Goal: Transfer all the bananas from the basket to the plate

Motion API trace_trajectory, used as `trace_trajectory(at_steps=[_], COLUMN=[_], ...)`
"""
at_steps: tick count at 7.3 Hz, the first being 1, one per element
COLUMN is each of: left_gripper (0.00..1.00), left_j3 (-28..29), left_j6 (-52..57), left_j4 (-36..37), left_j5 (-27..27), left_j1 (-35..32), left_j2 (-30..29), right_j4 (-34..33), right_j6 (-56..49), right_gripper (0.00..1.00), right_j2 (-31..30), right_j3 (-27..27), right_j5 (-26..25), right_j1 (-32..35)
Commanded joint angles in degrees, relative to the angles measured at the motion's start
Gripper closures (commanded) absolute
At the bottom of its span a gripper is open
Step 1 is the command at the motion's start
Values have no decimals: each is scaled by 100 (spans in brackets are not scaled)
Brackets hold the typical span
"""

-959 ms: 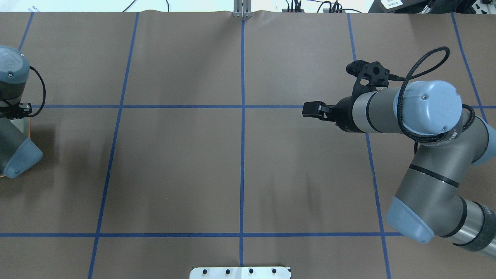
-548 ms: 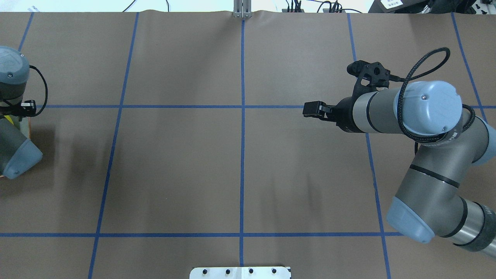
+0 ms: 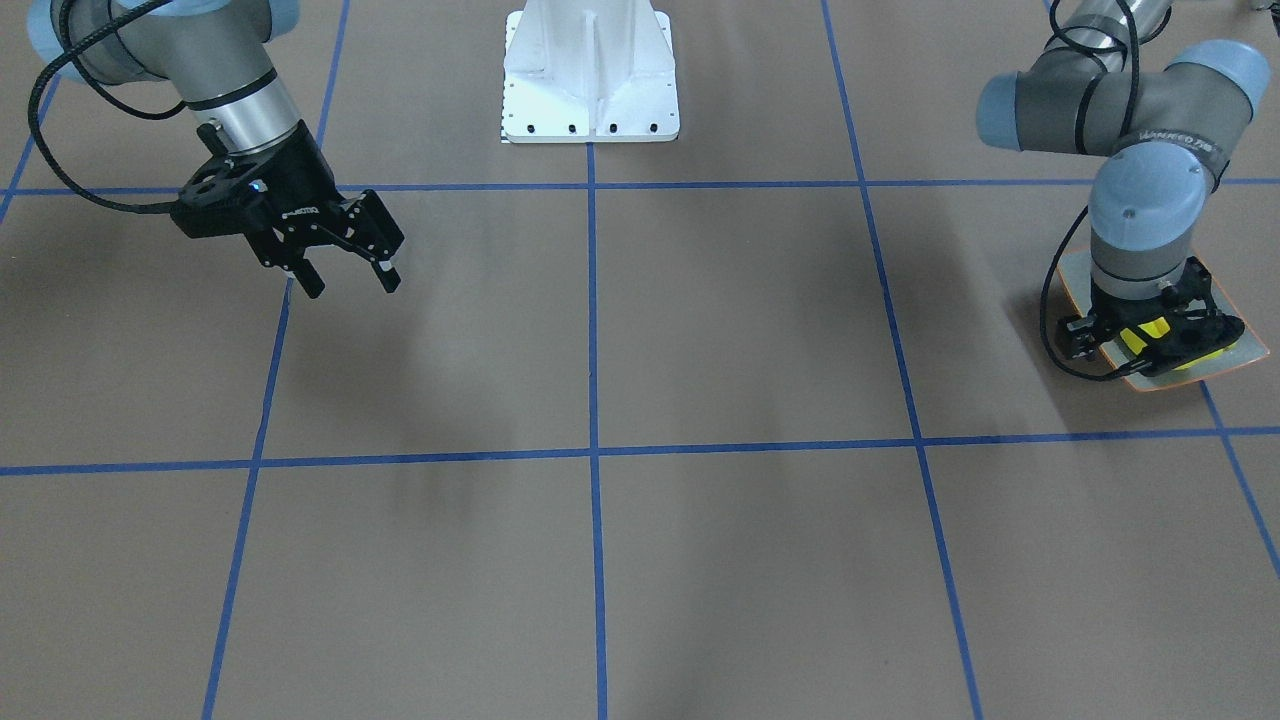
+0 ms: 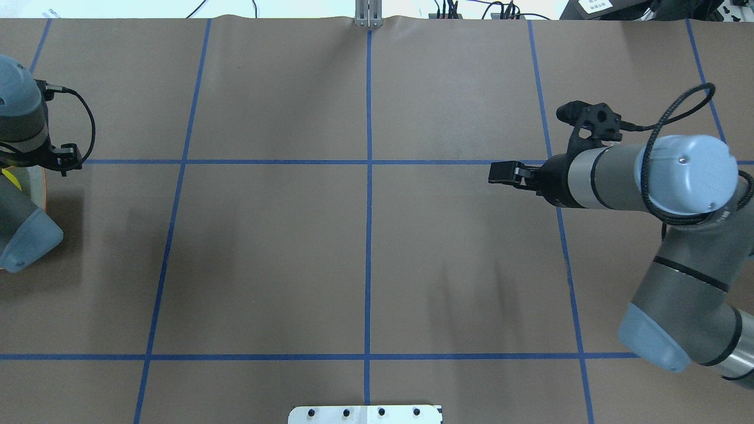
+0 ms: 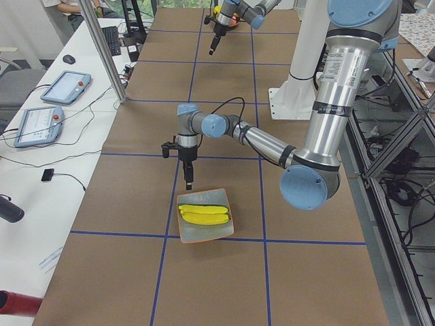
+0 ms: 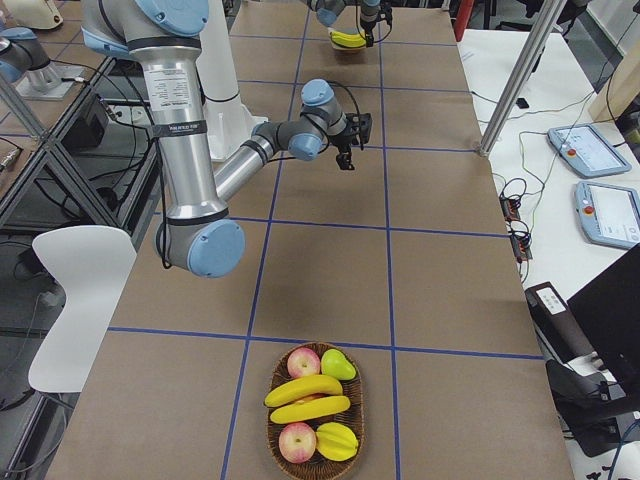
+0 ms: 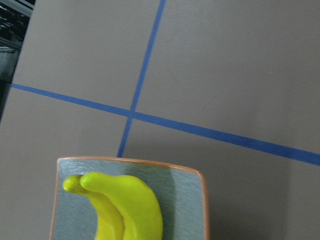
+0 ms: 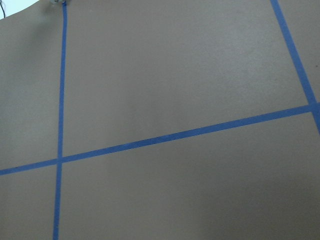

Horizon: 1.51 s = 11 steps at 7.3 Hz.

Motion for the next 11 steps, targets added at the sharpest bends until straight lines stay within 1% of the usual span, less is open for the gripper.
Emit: trace_trajectory(at_steps=[1, 2, 3, 4, 5, 6, 7, 8, 9, 10, 11], left_gripper=[0, 0, 0, 0, 0, 0, 0, 0, 0, 0, 0], left_j3=[-317, -318, -266, -239, -152, -142, -185, -203, -177, -151, -125], left_j6=[12, -32, -59, -68, -24, -32, -85, -76, -76, -68, -76], left_j4=[-847, -1322, -1519, -1521, -1521, -1521, -1512, -1512, -1520, -1512, -1512], left_j5=[-1214, -1438, -1449, -1423, -1422, -1422, -1422, -1422, -1422, -1396, -1387], left_j1=[8, 17, 78, 226, 237, 280, 350, 368, 369, 438, 448], left_j2=[6, 14, 23, 15, -20, -29, -38, -38, -47, -56, -56], right_j4=[583, 741, 769, 778, 769, 769, 760, 734, 708, 699, 699], right_j6=[-655, -1409, -2112, -2876, -3858, -4721, -5652, -6644, -7472, -7872, -8424], right_gripper=[0, 0, 0, 0, 0, 0, 0, 0, 0, 0, 0], right_j2=[-1021, -1531, -1815, -1965, -2045, -2133, -2273, -2248, -2118, -2020, -1828], right_j3=[-13, -83, -266, -590, -1002, -1528, -1925, -2503, -3031, -3411, -3971], right_j5=[540, 979, 1549, 2268, 2928, 3239, 3259, 3303, 3539, 3584, 3594], right_j1=[763, 1359, 2070, 2825, 3616, 4164, 4587, 5113, 5553, 5854, 6013])
